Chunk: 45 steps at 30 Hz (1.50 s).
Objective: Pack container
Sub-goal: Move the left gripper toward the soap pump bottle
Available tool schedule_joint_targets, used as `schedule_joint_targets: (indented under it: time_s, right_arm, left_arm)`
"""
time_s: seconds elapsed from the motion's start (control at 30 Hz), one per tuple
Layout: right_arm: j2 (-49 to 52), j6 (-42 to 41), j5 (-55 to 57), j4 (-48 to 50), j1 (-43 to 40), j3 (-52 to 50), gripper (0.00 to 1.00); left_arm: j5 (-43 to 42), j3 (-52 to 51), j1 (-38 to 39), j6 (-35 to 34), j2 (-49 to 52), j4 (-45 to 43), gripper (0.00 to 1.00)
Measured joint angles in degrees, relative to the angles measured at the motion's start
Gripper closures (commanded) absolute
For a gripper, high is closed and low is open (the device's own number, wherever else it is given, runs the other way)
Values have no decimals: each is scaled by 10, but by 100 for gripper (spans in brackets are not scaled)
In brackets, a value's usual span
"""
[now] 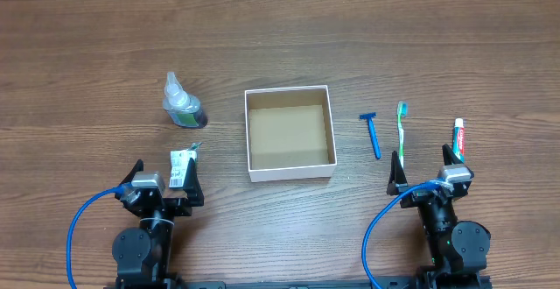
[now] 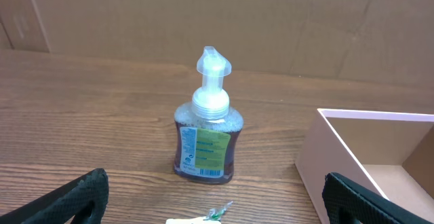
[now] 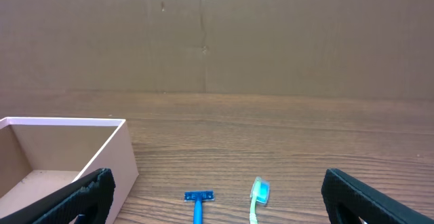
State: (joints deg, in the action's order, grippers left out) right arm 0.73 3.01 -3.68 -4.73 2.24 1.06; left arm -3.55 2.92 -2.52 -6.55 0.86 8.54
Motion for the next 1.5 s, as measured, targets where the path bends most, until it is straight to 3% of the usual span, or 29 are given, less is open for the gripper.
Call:
schedule_joint_targets:
  time_s: [1.5]
  right_arm:
    - [0,0,0,0,0,0,0]
  left_arm:
    - [-18,0,0,-22,0,-1,0]
